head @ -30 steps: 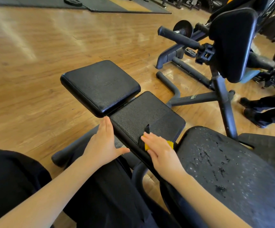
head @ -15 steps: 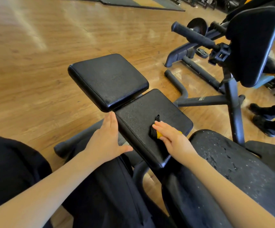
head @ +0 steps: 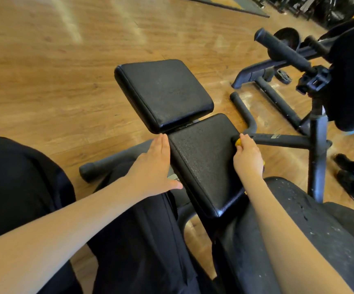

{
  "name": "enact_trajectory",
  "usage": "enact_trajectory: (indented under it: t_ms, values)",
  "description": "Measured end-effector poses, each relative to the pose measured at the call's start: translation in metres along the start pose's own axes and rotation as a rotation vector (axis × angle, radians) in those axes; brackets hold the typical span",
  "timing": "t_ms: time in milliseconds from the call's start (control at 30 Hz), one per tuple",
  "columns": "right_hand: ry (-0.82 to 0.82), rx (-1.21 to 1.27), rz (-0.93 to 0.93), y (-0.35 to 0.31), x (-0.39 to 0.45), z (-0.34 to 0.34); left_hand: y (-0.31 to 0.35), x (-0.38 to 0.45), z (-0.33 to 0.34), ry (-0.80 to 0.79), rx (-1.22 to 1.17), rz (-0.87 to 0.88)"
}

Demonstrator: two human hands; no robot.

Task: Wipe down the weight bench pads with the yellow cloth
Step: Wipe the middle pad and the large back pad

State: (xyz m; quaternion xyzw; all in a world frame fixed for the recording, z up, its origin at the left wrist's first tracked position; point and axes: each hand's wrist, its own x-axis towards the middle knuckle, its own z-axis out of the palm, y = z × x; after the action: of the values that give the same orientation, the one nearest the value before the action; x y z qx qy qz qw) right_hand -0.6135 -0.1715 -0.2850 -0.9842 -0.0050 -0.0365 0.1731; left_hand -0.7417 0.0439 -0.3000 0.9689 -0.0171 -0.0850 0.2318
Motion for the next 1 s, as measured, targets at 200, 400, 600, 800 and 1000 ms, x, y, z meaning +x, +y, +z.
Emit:
enact_trajectory:
  t_ms: [200,400,600,800,1000]
  values:
    - [-0.101,-0.016,-0.216,-0.033,-0.049,0.009,0.004,-0.001,-0.002,-0.008,-0.015,-0.007]
    - [-0.173,0.061,-0.493,-0.044,-0.1,0.006,0.006,0.0,-0.003,-0.013,-0.037,-0.028]
    - [-0.282,0.142,-0.563,-0.03,-0.089,0.001,0.002,0.001,-0.001,-0.001,-0.004,-0.011]
    - [-0.227,0.142,-0.444,-0.02,-0.037,-0.005,-0.002,0.001,0.001,0.012,0.063,0.009]
    - [-0.071,0.158,-0.111,-0.028,0.02,-0.004,0.0,0.003,0.0,0.012,0.051,-0.019]
